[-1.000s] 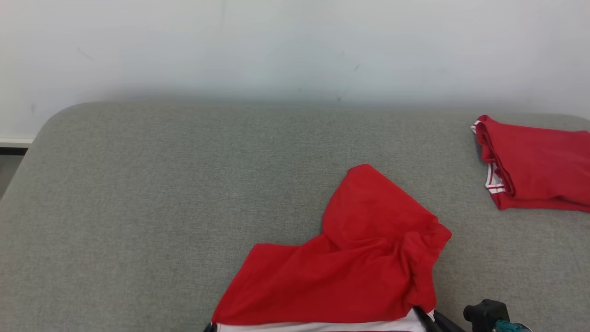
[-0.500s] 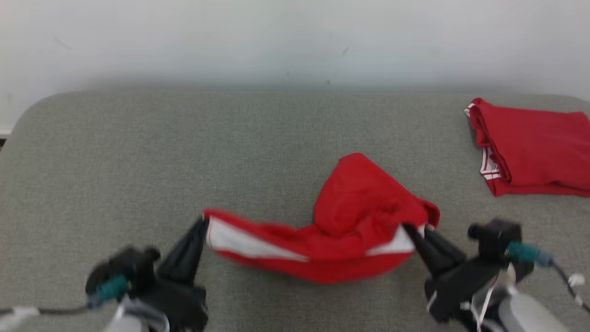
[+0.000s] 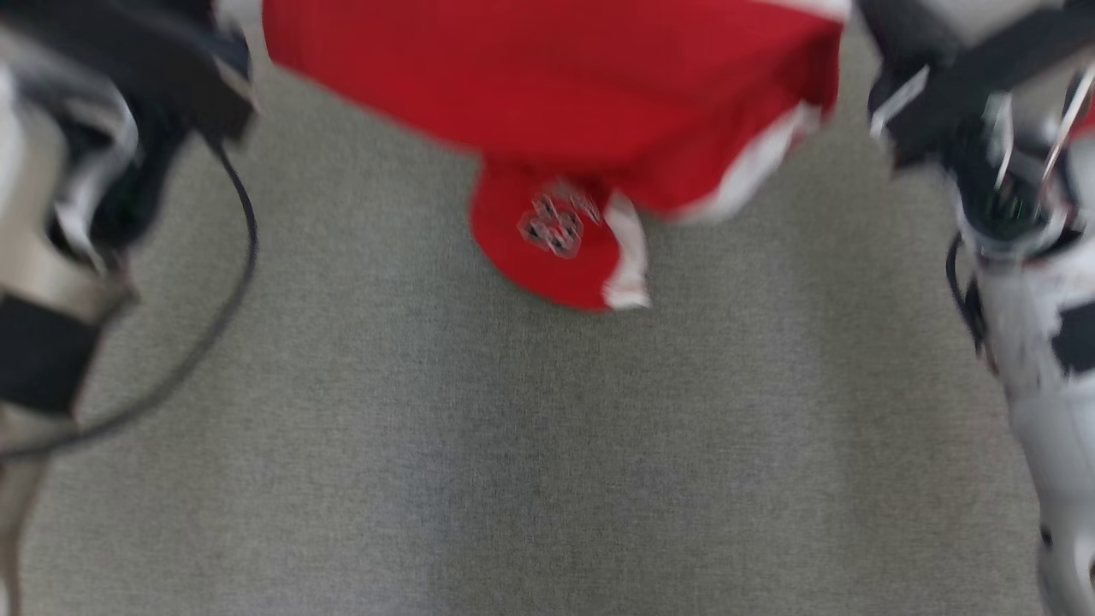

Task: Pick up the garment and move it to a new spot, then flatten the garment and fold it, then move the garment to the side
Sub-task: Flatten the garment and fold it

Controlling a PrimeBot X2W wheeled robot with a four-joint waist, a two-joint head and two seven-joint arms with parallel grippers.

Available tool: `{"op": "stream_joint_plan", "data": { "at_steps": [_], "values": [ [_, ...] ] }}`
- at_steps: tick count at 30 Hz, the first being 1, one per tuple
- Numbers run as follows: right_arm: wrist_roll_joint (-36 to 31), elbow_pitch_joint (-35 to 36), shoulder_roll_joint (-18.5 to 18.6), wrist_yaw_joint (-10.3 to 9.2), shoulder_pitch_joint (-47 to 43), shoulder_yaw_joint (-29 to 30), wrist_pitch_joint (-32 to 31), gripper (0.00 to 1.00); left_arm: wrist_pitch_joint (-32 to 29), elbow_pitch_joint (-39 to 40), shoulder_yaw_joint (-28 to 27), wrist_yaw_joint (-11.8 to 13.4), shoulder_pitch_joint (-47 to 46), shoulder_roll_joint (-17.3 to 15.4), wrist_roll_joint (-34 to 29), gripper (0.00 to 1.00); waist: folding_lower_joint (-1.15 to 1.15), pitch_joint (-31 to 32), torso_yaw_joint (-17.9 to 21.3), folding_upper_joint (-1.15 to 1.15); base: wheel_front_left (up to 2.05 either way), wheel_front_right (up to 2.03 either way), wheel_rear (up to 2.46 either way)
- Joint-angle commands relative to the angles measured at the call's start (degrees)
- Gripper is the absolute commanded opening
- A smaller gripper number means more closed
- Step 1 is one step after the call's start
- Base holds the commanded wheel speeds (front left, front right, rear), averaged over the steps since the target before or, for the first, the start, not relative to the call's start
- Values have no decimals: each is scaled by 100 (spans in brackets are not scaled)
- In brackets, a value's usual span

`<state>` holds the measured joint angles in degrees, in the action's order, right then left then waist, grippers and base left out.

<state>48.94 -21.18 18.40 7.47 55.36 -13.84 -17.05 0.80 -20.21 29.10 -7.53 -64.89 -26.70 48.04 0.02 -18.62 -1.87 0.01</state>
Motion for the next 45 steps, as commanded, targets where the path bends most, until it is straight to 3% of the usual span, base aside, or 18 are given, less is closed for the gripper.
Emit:
{"op": "stream_joint_plan", "data": {
  "at_steps": [1,5,12,20,29,37,45],
  "values": [
    [222,-318,-226,4,480,161,-193,0,-68,-202,43,11,-519,11,122,0,-2,-831,-43,-1,0,0,0],
    [158,-841,-395,4,1584,359,-368,0,-101,-652,136,11,-1507,21,252,0,-2,-1123,-4,-1,0,0,0],
    [-396,-1596,-723,4,3228,20,-268,0,161,-1445,541,10,-3222,48,349,0,-2,-1517,86,-1,0,0,0],
    [-640,-2231,-775,4,3880,-196,407,0,737,-1945,884,10,-3877,129,778,0,-2,-1658,68,-1,0,0,0],
    [-176,-1716,-339,4,2519,-977,821,0,1412,-1377,1248,10,-2433,-7,1326,0,-2,-1264,41,-1,0,0,0],
    [491,-546,331,4,305,-1424,1049,0,1438,-138,322,41,63,-91,1223,0,-2,-603,-23,-1,0,0,0],
    [829,538,799,4,-1951,-1499,1188,0,1441,946,-345,344,2924,306,898,0,-2,59,-134,-1,0,0,0]
  ]
}}
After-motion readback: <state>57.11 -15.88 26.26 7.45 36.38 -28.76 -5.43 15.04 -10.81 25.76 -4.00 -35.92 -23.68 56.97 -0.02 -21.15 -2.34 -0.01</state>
